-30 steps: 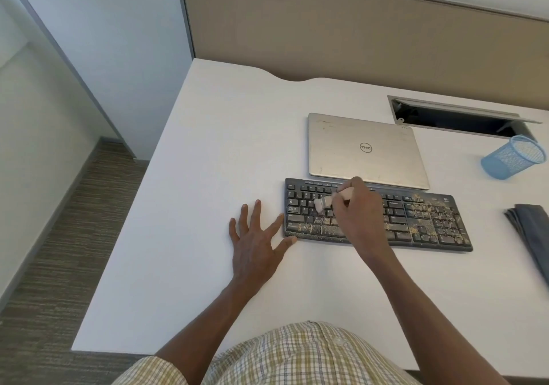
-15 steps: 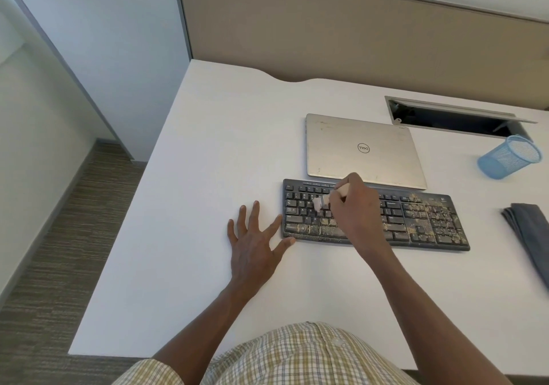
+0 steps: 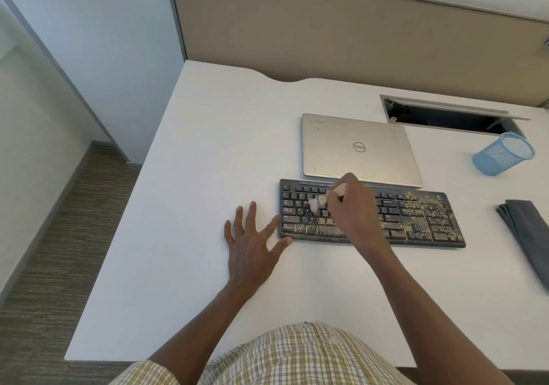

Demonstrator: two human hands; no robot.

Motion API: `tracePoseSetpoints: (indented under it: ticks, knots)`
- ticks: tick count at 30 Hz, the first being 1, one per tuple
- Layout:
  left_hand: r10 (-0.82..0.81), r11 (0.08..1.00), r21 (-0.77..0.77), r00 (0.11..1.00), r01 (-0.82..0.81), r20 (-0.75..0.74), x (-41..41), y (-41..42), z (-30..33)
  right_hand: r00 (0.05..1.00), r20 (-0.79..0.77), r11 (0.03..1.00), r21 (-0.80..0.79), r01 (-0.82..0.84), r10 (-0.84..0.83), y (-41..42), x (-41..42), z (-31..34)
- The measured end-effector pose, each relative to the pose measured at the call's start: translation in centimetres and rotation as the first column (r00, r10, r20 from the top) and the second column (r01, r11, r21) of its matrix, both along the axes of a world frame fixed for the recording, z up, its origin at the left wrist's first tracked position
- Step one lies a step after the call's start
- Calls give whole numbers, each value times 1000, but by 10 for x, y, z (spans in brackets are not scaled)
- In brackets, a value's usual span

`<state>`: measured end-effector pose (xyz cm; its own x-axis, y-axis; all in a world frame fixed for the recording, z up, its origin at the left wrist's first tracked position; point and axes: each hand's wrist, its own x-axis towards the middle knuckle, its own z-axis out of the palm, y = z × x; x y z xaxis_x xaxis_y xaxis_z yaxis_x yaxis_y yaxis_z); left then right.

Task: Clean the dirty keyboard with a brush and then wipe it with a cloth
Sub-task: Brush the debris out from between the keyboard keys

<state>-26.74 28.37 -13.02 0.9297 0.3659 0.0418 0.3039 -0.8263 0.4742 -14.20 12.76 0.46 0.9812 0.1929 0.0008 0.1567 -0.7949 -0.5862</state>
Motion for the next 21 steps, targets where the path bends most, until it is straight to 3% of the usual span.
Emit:
tracePoseSetpoints:
  ticks: [6,8,11,16,21]
  knots:
    - [7,1000,12,1000,-7,12,0,0,0,990,-23,988,-77,-137,136,-3,-1,7]
    - [5,1000,21,1000,-5,11,0,0,-1,966,16,966,-40,-257,258,0,-4,10]
    - [5,1000,21,1000,-5,4,0,0,-1,913,65,911,-125,-393,403,0,-9,5]
    - [6,1000,13,1000,-6,-2,1,0,-2,922,100,897,-292,-332,374,-20,0,4]
    - [5,1000,23,1000,-5,0,0,0,-3,926,106,928,-125,-350,363,-11,-6,5]
